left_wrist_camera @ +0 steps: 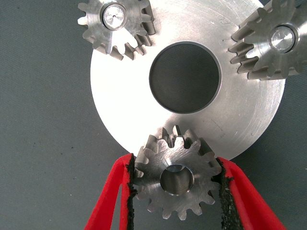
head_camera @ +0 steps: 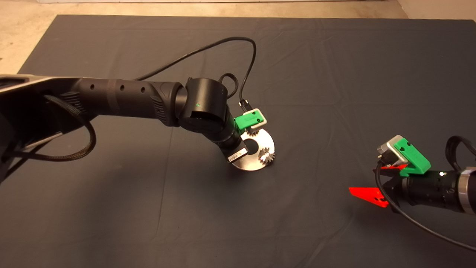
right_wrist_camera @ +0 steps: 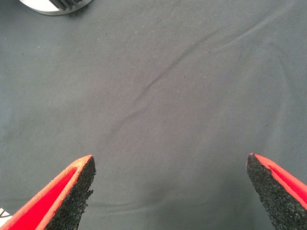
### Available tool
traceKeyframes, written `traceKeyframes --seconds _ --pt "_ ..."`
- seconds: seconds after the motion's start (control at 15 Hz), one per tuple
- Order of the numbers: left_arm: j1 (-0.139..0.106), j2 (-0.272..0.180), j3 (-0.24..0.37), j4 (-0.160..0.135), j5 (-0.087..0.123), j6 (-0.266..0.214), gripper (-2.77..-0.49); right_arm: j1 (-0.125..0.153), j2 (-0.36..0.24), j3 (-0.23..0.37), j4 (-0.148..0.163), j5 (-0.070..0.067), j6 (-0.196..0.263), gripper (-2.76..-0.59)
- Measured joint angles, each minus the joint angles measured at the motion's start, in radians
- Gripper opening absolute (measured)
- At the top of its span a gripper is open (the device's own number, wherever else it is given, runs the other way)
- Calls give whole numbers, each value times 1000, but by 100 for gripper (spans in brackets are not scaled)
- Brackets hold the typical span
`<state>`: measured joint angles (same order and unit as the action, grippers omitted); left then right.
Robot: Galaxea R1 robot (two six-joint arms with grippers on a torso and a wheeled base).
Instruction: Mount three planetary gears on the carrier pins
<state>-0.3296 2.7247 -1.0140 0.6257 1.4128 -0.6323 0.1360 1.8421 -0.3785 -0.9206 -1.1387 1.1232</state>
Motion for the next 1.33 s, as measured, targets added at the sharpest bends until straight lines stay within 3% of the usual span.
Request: traceKeyframes --seconds 0.27,0.8,1.13,1.33 --pt "0 -21 0 2 1 1 -238 0 0 0 0 0 0 -100" --pt "0 -18 4 3 0 -3 -238 0 0 0 1 0 0 -100" --pt "1 -21 57 3 -1 -26 -239 0 0 0 1 0 0 -100" --pt "22 -27 61 5 0 -33 -239 0 0 0 1 0 0 -100"
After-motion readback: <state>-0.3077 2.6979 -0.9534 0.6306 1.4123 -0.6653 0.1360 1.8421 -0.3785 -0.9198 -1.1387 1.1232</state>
